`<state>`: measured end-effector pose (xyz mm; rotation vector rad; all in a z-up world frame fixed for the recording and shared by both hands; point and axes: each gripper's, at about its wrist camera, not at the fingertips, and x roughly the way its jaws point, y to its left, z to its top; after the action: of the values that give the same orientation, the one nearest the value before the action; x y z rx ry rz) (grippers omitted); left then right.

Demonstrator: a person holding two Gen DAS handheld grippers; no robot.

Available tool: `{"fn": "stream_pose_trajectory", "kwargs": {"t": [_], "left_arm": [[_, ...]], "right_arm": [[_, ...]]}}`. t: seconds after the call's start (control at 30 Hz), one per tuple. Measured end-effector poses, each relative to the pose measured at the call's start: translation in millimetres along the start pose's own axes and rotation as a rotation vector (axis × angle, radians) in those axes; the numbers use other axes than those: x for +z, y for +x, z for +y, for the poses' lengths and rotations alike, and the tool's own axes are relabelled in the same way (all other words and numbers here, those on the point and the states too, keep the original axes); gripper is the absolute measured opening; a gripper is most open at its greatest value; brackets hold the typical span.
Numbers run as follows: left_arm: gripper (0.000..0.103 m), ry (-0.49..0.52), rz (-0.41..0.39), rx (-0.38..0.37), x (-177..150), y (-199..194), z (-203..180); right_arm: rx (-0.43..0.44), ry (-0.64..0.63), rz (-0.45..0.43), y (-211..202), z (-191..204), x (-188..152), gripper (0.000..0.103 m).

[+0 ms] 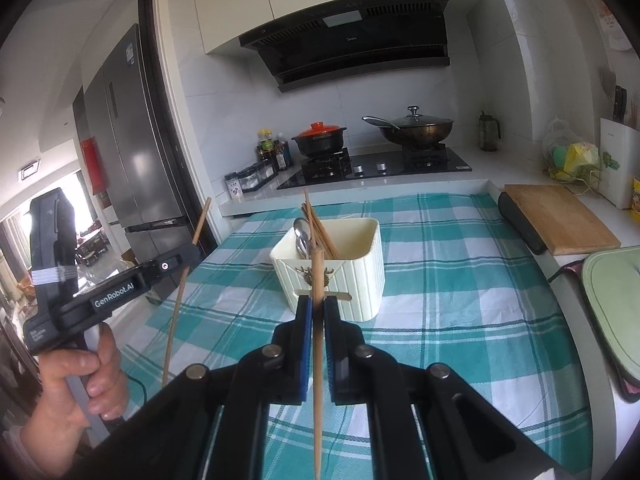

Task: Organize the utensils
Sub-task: 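Lift both chopsticks upright and carry them above the cream holder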

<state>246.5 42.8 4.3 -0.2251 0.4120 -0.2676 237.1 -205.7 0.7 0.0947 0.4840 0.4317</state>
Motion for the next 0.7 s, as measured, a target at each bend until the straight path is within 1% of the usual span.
{"fn": "stream_pose_trajectory", "kwargs": {"t": [0.17, 0.27, 0.37, 0.47, 0.57, 0.7], "left_arm": [[0.003, -0.013, -0.067, -0.021, 1, -16, 3], [0.003, -0.010, -0.085, -0.024, 0, -20, 4], [0.003, -0.010, -0.092, -0.010, 0, -22, 4], [0.003, -0.023, -0.057, 0.008, 2, -16, 7], [0.003, -0.048, -0.010, -0.013, 5, -8, 10], [0.004, -0.028, -0.006, -0.023, 6, -4, 7]], "right_arm": [[-0.004, -0.027, -0.011, -6, 8, 2, 0.006], [0.001, -0.041, -0.012, -6, 11, 5, 0.006], [0.000, -0.046, -0.013, -4, 11, 5, 0.006], [0.000, -0.038, -0.007, -1, 10, 6, 0.006], [0.015, -0.028, 0.016, 6, 7, 8, 0.006], [0.034, -0.013, 0.042, 15, 5, 10, 0.006]]}}
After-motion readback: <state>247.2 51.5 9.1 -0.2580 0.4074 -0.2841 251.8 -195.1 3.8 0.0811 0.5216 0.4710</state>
